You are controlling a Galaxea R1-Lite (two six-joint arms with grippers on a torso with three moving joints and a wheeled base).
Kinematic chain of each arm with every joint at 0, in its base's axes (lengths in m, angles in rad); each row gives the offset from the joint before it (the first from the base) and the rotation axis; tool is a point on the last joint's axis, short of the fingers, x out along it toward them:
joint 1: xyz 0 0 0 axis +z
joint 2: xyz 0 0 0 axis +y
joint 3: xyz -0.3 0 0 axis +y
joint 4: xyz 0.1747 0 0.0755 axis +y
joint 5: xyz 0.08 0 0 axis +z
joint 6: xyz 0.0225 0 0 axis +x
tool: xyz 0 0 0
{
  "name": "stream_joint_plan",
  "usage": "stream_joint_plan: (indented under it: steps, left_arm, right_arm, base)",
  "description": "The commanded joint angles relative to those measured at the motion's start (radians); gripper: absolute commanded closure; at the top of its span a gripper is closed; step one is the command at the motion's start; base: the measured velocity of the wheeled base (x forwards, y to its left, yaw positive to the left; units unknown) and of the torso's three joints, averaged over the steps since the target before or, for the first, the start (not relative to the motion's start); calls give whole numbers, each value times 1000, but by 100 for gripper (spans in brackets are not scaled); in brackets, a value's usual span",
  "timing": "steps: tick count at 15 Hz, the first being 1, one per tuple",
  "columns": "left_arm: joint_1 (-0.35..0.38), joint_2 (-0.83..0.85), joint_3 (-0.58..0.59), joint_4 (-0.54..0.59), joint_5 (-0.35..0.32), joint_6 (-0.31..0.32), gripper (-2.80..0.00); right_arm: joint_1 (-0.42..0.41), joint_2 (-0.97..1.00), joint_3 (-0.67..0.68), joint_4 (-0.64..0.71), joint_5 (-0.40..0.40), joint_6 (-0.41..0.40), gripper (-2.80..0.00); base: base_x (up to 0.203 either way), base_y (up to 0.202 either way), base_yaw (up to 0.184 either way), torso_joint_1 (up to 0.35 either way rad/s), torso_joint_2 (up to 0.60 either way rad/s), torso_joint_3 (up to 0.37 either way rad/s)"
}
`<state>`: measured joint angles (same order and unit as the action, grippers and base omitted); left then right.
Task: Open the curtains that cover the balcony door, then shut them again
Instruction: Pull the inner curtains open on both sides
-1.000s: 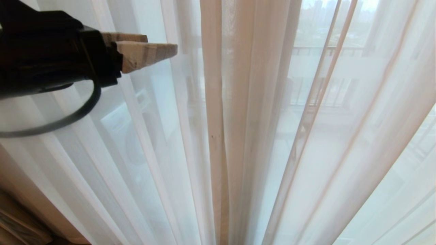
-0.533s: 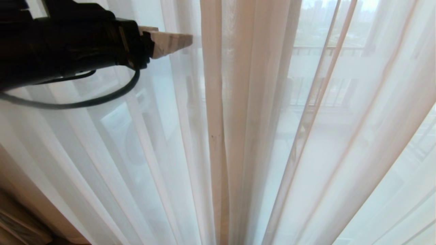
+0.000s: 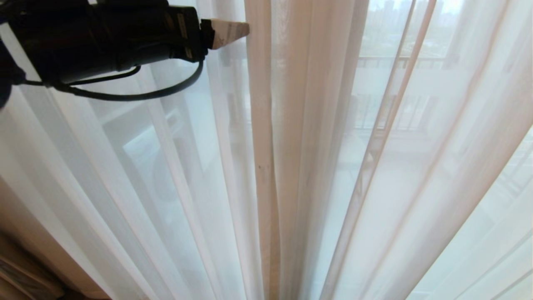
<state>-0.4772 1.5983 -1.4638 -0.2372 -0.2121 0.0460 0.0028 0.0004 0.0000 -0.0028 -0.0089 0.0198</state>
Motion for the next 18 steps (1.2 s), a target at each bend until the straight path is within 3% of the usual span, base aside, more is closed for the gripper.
stream_joint_plan:
  steps: [1,7,18]
  left_arm:
    - [-3,53,-47,-3,10,0,-280]
    - [-10,129,-175,-4,17,0,-280]
    - [-57,182,-230,-16,16,0,-280]
  right_arm:
    - [0,0,0,0,0,0,0]
    - [0,0,0,0,0,0,0]
    - [0,0,0,0,0,0,0]
  base:
    - [0,0,0,0,0,0]
    - [0,0,0,0,0,0]
    - [0,0,0,0,0,0]
